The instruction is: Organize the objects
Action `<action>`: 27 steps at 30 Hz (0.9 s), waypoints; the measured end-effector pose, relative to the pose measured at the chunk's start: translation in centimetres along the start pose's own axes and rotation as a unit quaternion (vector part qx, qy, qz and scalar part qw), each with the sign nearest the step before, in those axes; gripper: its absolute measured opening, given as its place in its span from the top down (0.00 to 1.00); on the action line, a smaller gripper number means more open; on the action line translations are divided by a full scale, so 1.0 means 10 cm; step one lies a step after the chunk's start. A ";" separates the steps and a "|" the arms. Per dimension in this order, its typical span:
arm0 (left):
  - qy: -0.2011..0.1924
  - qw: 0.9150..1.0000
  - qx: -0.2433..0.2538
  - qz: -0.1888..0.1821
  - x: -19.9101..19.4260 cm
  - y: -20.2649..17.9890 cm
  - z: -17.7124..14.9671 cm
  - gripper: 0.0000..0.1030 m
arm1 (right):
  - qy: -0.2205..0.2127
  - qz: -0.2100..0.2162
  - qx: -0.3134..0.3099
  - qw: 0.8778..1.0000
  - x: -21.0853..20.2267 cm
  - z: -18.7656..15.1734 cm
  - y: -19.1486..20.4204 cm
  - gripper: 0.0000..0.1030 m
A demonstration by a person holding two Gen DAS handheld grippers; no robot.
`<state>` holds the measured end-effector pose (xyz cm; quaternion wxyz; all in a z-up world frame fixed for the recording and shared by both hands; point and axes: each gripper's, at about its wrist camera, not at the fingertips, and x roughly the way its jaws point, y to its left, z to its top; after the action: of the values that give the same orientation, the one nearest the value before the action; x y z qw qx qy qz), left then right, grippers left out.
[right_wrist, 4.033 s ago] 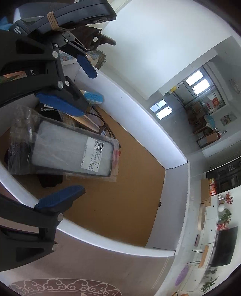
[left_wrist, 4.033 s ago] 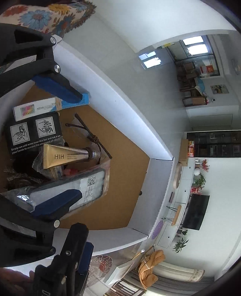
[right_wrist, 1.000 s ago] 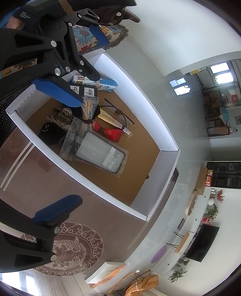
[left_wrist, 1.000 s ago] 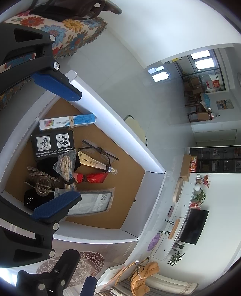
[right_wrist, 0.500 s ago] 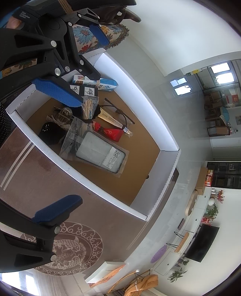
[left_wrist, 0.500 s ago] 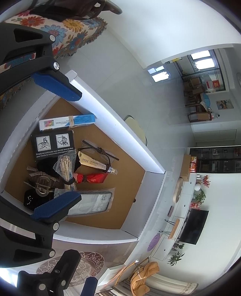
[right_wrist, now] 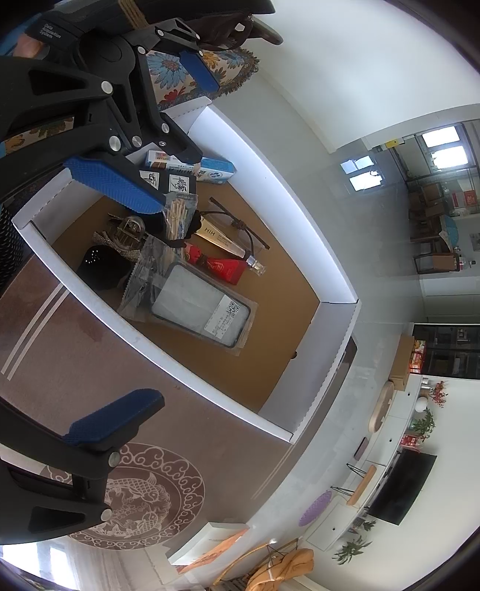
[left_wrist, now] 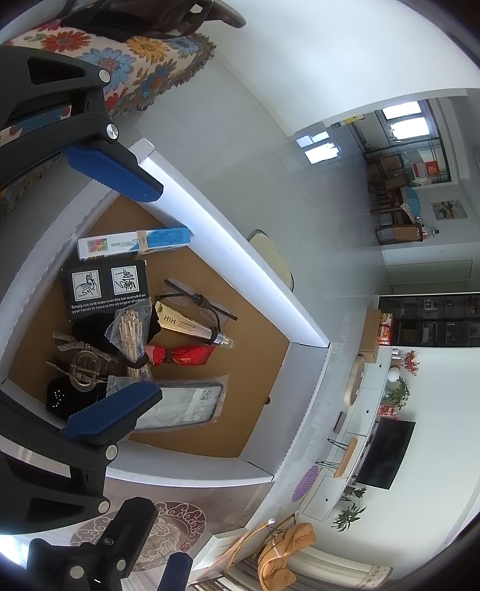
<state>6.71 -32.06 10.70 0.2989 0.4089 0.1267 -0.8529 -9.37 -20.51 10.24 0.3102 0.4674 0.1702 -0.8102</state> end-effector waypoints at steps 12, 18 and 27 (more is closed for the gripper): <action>-0.003 1.000 0.001 -0.001 -0.03 -0.01 -0.01 0.04 | -0.001 -0.003 -0.005 1.000 -0.04 -0.01 0.01 0.06; -0.004 1.000 0.001 -0.001 -0.04 -0.01 -0.01 0.04 | -0.001 -0.003 -0.005 1.000 -0.05 -0.01 0.02 0.06; -0.004 1.000 0.002 0.001 -0.04 -0.01 -0.02 0.04 | 0.001 -0.001 -0.005 1.000 -0.03 -0.01 0.02 0.06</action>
<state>6.96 -31.76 10.85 0.2993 0.4058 0.1236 -0.8547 -9.05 -20.52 10.44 0.3117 0.4661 0.1747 -0.8093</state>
